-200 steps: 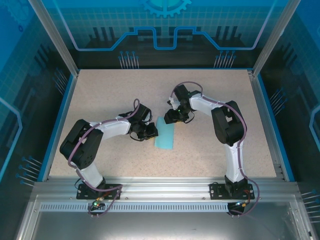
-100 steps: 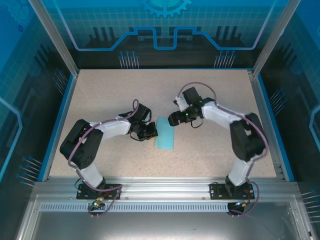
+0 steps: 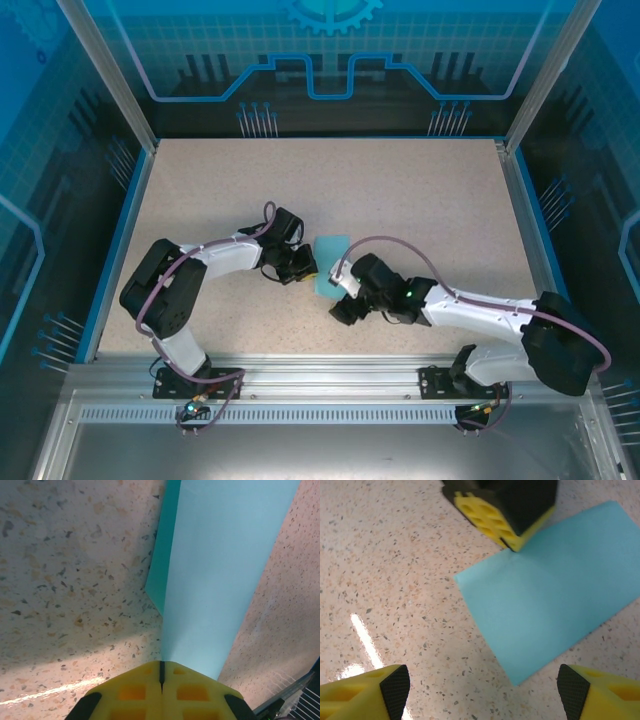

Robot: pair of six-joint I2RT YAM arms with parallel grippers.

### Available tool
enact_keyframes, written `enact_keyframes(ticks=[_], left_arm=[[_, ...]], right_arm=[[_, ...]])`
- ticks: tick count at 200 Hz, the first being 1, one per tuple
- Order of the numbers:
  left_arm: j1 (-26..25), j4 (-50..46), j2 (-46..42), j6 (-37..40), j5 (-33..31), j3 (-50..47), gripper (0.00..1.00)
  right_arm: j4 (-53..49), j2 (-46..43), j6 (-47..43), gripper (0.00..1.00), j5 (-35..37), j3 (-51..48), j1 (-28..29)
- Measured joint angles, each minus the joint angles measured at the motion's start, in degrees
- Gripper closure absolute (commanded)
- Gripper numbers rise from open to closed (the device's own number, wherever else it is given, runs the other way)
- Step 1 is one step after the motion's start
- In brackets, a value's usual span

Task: Fold a paper plane with a square sheet of paper (fold left side to right side)
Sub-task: Third fold the triangle at the center of the table.

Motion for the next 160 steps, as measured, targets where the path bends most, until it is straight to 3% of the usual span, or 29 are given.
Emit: enact_keyframes(ticks=[43, 111, 160], left_arm=[[-0.02, -1.29, 0.00, -0.57, 0.85, 0.68, 1.00], [-0.04, -2.34, 0.00, -0.59, 1.36, 1.20, 1.00], [-0.04, -2.95, 0.00, -0.55, 1.79, 1.22, 1.00]], right_arm=[[6.58, 7.13, -4.87, 0.21, 9.84, -0.20, 8.13], [13.31, 17.51, -12.66, 0.23, 17.75, 3.98, 8.94], [15.76, 20.06, -14.71, 0.44, 19.21, 6.05, 8.87]])
